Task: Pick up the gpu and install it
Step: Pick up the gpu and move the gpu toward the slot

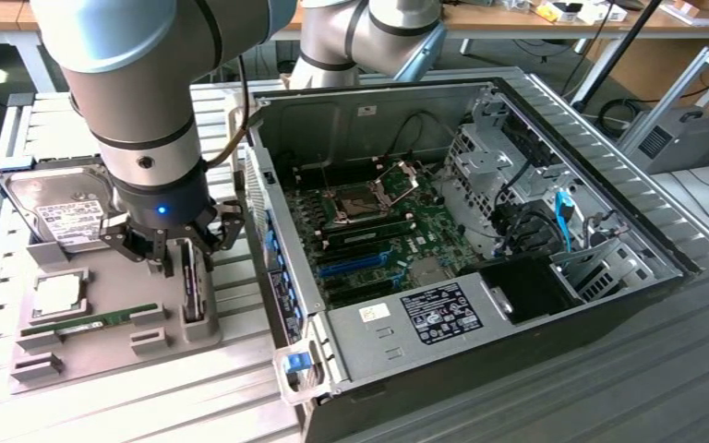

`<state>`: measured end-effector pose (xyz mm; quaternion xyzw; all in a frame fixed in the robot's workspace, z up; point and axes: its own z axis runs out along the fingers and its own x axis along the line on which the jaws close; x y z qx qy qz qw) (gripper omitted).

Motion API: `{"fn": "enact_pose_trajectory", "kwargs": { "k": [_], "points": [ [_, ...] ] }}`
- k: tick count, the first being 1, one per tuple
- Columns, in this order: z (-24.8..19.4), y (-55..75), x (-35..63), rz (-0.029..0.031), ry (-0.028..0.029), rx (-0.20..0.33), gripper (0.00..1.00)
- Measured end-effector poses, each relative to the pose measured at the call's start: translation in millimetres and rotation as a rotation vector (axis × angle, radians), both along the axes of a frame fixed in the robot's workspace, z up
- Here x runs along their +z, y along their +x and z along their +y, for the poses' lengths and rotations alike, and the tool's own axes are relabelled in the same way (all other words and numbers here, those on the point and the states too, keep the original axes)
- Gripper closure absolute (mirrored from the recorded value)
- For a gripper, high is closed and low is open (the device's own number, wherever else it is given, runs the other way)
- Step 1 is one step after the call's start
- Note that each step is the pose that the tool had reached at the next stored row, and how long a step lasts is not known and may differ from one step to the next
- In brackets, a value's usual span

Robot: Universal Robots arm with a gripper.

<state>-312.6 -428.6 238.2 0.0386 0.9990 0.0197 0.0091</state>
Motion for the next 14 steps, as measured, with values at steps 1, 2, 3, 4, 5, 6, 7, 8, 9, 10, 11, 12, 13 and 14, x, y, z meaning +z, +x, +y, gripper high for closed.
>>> {"fn": "enact_pose_trajectory", "kwargs": {
  "k": [1,2,3,4,5,6,7,8,9,10,11,12,13,14],
  "points": [
    [0.0,0.0,0.0,0.0000,0.0000,0.000,0.50],
    [0.0,0.0,0.0,0.0000,0.0000,0.000,0.50],
    [0.0,0.0,0.0,0.0000,0.0000,0.000,0.50],
    [0.0,0.0,0.0,-0.0001,0.0000,0.000,0.50],
    [0.0,0.0,0.0,0.0000,0.0000,0.000,0.50],
    [0.0,0.0,0.0,0.0000,0.0000,0.000,0.50],
    [0.0,0.0,0.0,-0.0001,0.0000,0.000,0.50],
    [0.0,0.0,0.0,-0.0001,0.0000,0.000,0.50],
    [0.0,0.0,0.0,0.0000,0.0000,0.000,0.52],
    [0.0,0.0,0.0,0.0000,0.0000,0.000,0.58],
    [0.0,0.0,0.0,0.0000,0.0000,0.000,0.65],
    [0.0,0.0,0.0,0.0000,0.0000,0.000,0.71],
    [0.0,0.0,0.0,0.0000,0.0000,0.000,0.73],
    [0.0,0.0,0.0,0.0000,0.0000,0.000,0.73]
  ]
}}
